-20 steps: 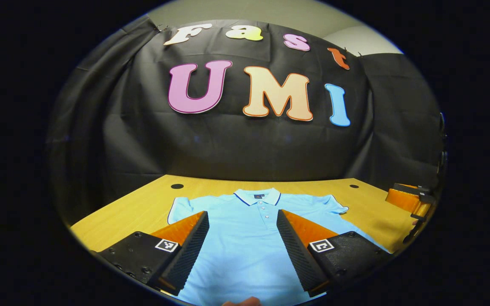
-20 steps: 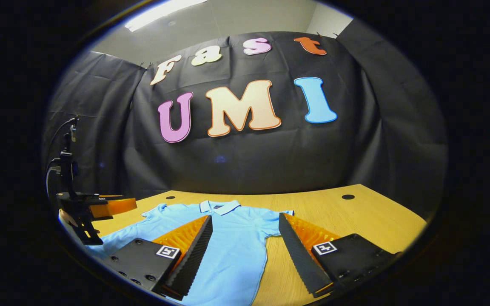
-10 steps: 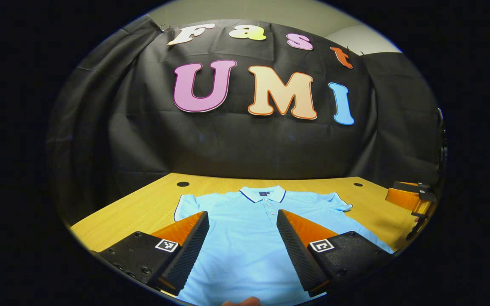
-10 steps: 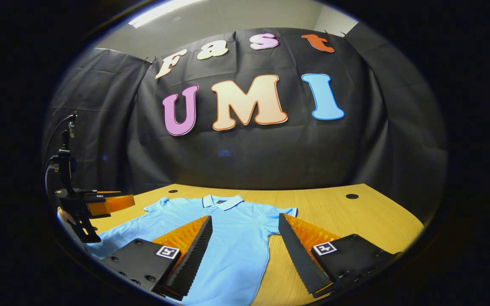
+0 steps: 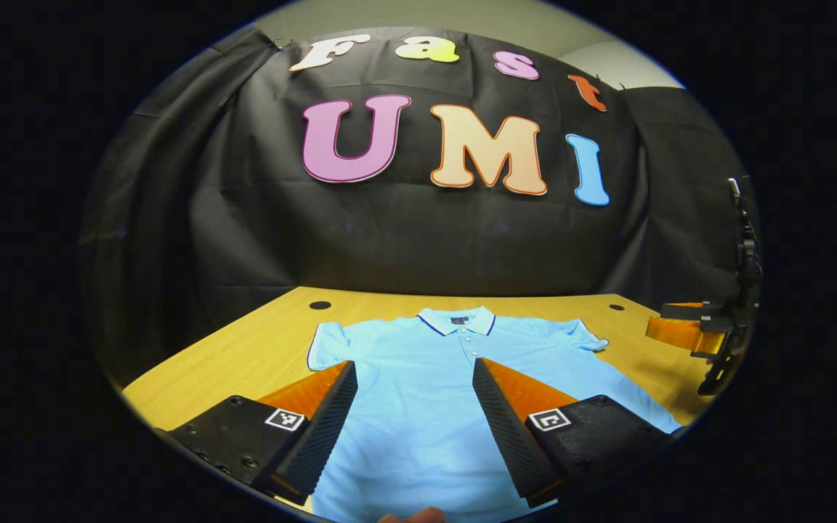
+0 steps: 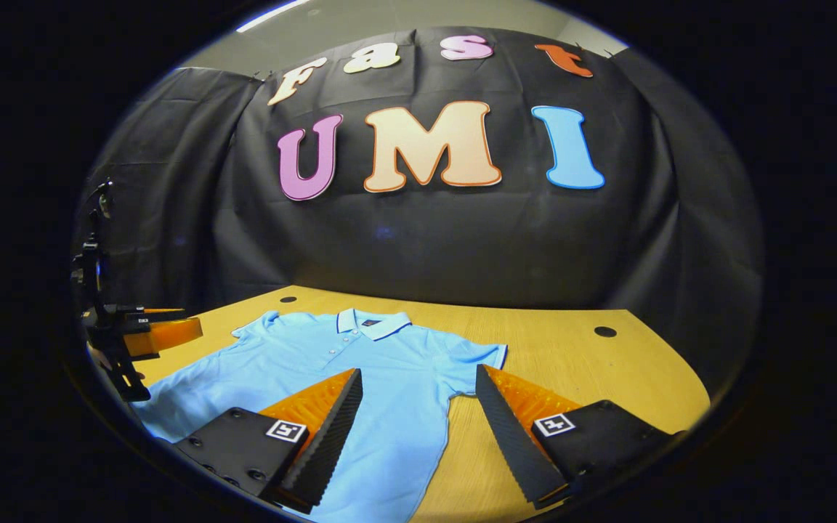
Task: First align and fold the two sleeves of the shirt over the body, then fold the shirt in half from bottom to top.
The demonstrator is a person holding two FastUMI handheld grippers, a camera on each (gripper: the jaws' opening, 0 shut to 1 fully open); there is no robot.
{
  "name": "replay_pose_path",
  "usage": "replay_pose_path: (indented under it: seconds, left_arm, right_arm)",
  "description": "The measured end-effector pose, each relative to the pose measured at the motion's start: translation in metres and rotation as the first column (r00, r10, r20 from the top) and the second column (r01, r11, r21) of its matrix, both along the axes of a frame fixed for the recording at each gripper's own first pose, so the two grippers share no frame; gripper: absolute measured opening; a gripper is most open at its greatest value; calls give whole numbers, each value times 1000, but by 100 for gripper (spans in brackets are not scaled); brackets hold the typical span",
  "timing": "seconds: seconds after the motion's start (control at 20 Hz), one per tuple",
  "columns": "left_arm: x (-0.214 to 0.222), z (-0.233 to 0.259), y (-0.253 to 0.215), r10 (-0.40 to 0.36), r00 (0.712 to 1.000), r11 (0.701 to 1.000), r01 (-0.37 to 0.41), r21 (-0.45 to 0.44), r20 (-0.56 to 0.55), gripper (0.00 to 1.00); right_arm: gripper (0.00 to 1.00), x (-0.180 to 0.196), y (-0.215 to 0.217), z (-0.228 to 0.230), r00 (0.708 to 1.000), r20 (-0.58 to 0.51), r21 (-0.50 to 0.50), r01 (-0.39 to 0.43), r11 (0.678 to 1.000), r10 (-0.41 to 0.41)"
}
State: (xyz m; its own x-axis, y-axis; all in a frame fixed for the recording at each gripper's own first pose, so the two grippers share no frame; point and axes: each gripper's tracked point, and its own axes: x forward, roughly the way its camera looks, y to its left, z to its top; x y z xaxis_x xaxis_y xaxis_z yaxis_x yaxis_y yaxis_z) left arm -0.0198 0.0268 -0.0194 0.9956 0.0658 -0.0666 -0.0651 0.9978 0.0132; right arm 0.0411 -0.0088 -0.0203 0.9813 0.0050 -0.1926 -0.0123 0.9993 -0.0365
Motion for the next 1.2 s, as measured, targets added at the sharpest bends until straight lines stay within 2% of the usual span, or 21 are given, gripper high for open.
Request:
replay_pose_path:
  seconds: [0.35,0.65,0.75,0.95,1.2]
  left_arm:
    - [9,-5,12,-41,998,999,41,0,-42,95]
    - [14,-4,13,-67,997,998,68,12,-44,95]
    - [17,-2,12,-72,996,997,72,11,-49,95]
    - [20,-6,13,-72,996,997,72,5,-59,95]
    - [22,-10,17,-67,995,998,66,-14,-72,95]
  right_arm:
    - [98,70,-40,-12,991,-109,-80,64,995,-73]
    - [100,127,-78,-51,956,-254,-95,123,988,-144]
    - [99,137,-91,-66,937,-304,-93,150,984,-171]
    - [100,146,-97,-97,902,-398,-20,175,984,-169]
    - [99,149,-99,-113,885,-438,-32,162,986,-159]
